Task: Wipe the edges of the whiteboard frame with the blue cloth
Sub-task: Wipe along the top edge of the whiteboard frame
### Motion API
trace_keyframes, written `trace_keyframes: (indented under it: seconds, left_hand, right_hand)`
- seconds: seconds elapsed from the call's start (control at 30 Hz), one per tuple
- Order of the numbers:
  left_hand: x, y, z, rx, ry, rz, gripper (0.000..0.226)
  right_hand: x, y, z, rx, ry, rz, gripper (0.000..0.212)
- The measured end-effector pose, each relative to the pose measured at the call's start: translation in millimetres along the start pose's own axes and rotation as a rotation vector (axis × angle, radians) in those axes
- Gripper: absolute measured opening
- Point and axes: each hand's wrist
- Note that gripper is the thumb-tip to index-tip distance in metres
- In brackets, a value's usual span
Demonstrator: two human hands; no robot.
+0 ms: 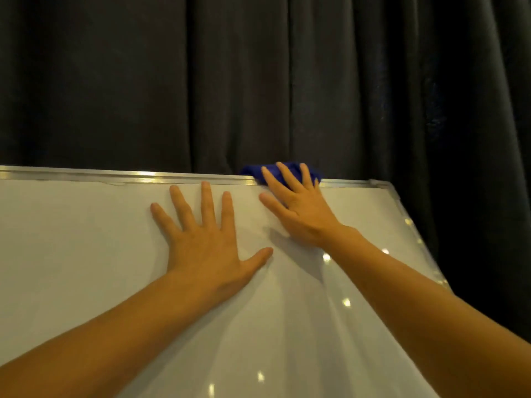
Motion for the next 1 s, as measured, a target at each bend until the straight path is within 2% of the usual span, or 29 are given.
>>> trace_keyframes:
  seconds: [0.07,0.17,0.27,0.33,0.4,0.5,0.6,0.77,0.83,0.93,1.0]
  left_hand:
    - [-0.9,-12.8,8.7,-0.004,-0.003,0.002,0.113]
    - [2.3,-14.6,16.1,0.003,-0.005,0.022,0.116]
    - [13.1,-4.6,13.5,0.039,-0.001,0.012,0.116]
    - [17.6,-4.9,13.4,0.053,-0.004,0.014,0.114]
    - [18.1,-12.5,17.1,0.058,-0.003,0.031,0.116]
    - [16.4,-31.5,23.2,0.071,-0.003,0.05,0.117]
    - [20.7,-46.3,26.6,0.099,-0.009,0.056,0.117]
    - [37.9,-72.7,31.8,0.183,0.005,0.036,0.116]
    - [43.6,-92.5,36.6,0.188,0.012,0.052,0.115]
    - [48.5,-133.9,50.2,0.163,0.036,0.057,0.115]
    - [46.7,-156.1,61.4,0.132,0.038,0.061,0.116]
  right_hand:
    - [12.7,15.8,1.3,-0.101,0.002,0.021,0.057]
    - [5.1,-15.7,8.7,-0.137,-0.034,-0.058,0.062]
    - [-12.8,-69.3,12.6,0.11,0.005,-0.064,0.077]
    - [-14.5,-73.5,10.4,0.215,0.031,-0.024,0.082]
    - [-2.9,-49.1,8.6,0.134,0.044,0.021,0.083]
    - [14.8,-15.9,6.4,-0.034,0.052,0.048,0.068]
    - [3.7,-38.7,8.4,-0.062,0.015,-0.035,0.065]
    - [-26.1,-132.4,14.1,0.313,0.023,-0.051,0.069]
    - [-19.1,-125.5,17.7,0.238,0.035,-0.021,0.072]
    - [-1.0,-103.6,17.9,-0.048,0.05,-0.017,0.079]
    - [-0.9,-111.9,18.4,-0.184,0.037,-0.07,0.075]
Point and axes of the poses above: each hand's wrist, its own z-axis towards the middle knuckle, its own x-axis out of the palm, y = z × x, and after that the axes turned 11 degrees about x, right-handed
